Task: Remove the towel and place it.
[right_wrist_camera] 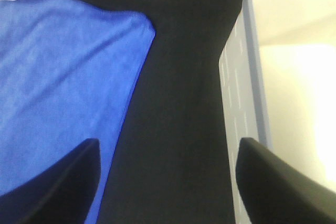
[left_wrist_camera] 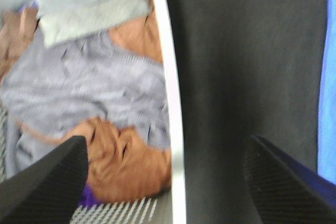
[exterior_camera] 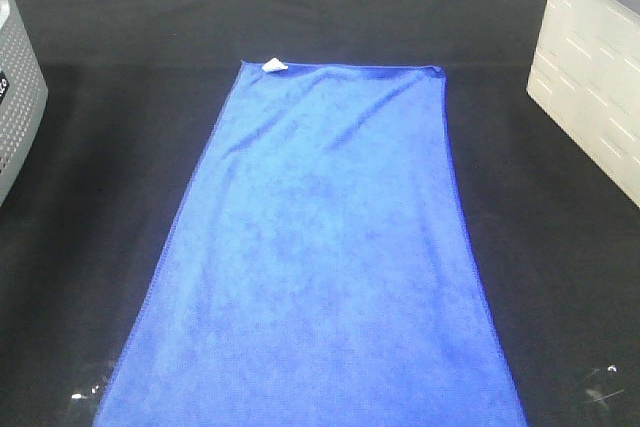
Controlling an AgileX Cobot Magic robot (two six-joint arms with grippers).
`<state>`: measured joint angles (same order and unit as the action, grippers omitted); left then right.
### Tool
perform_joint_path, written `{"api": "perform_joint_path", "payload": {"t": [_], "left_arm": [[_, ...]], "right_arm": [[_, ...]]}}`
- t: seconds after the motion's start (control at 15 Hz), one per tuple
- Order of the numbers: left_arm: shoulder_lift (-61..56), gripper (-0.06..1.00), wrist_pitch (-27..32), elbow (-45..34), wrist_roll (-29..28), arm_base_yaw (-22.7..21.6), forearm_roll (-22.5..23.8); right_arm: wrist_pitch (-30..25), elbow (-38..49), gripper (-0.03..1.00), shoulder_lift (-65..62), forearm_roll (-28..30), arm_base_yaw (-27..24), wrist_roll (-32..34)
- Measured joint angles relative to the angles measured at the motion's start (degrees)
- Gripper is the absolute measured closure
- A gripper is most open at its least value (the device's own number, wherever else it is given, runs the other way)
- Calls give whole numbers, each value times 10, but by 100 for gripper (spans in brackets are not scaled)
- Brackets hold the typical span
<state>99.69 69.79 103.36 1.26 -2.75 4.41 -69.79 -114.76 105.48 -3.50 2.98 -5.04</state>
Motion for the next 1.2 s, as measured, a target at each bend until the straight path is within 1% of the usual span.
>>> {"api": "perform_joint_path", "payload": {"t": [0.2,0.47,0.6,0.8,0.93,1.2], "left_arm": [[-88,18,0,-92,-1,0,3],[-218,18,0,-220,-2,0,-41],[-280,18,1,-285,-2,0,-49],[-368,18,2,-377,-3,0,-53],[-431,18,2,-431,-4,0,-64],[-579,18,3,-531,-4,0,-70]], "right_arm": [[1,140,26,-86,-1,0,-2],[1,315,26,-205,-1,0,-16],[1,387,26,-270,-1,0,-21],[1,465,26,-358,-1,0,-21],[0,507,26,-409,-1,0,-21],[0,574,26,-496,-1,0,-21]]}}
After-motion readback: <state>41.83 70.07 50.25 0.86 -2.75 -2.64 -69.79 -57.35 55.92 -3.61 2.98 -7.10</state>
